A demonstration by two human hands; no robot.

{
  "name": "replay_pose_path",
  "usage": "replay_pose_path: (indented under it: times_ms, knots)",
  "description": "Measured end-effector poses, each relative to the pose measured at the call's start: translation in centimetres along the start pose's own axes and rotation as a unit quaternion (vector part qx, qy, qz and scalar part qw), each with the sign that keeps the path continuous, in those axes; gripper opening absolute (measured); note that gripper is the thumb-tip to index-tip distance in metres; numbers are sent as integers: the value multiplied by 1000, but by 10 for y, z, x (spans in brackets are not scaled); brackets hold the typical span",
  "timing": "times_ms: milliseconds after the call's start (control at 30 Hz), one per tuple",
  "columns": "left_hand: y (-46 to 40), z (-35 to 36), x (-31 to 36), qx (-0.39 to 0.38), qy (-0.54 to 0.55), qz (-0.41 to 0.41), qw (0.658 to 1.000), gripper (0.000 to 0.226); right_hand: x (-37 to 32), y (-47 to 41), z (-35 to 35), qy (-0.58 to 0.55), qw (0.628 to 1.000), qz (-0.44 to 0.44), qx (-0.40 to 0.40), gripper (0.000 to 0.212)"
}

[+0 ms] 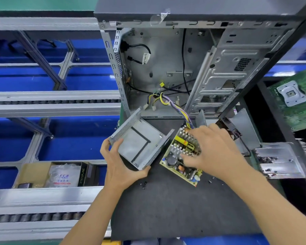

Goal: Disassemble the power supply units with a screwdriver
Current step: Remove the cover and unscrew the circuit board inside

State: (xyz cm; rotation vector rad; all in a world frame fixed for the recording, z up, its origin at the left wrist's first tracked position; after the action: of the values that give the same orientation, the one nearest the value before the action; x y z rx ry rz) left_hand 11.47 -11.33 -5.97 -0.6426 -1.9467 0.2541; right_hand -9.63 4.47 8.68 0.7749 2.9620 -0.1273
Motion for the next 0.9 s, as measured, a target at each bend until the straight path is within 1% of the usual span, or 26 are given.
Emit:
replay_pose_path:
  times_ms: [100, 233, 333, 400, 533, 600, 767, 833, 900]
  knots:
    - [4, -7, -1, 58, -5, -16, 998, 118, -6, 9, 9, 40, 999, -12, 14, 69]
    - [11, -14, 7, 108, -5, -35, 993, 119, -9, 8, 13, 41, 997, -14, 62, 62]
    - [16, -13, 14, 132, -30, -111, 985, 123, -15, 6, 15, 51, 994, -47, 85, 56]
    - [19, -12, 16, 147, -41, -156, 976, 126, -19, 4, 19, 71, 992, -73, 70, 54]
    - [21, -3, 21, 159, -50, -195, 967, 124, -22, -2, 28, 105, 985, -116, 70, 59]
    - [23, 5, 24, 151, -38, -206, 966, 124, -22, -6, 34, 109, 985, -124, 50, 59]
    - [25, 28, 33, 151, -32, -202, 967, 122, -14, -11, 47, 102, 990, -98, 26, 63]
    - [25, 33, 34, 143, -49, -195, 969, 121, -12, -12, 51, 110, 988, -100, 27, 64]
    - [25, 36, 35, 133, -74, -206, 967, 121, -12, -12, 54, 115, 988, -103, 26, 64]
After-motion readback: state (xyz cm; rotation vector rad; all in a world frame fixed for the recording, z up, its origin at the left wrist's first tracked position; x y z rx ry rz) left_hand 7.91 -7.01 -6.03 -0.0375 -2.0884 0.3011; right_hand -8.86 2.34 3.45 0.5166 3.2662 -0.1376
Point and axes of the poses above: each hand's wrist, its own y-axis away from the middle knuckle, its own z-axis out of the palm, x = y × z, the point moved 2 cm from there along -y, towards the middle knuckle, and after that the axes turned 13 degrees about x, right-handed, at the moved point
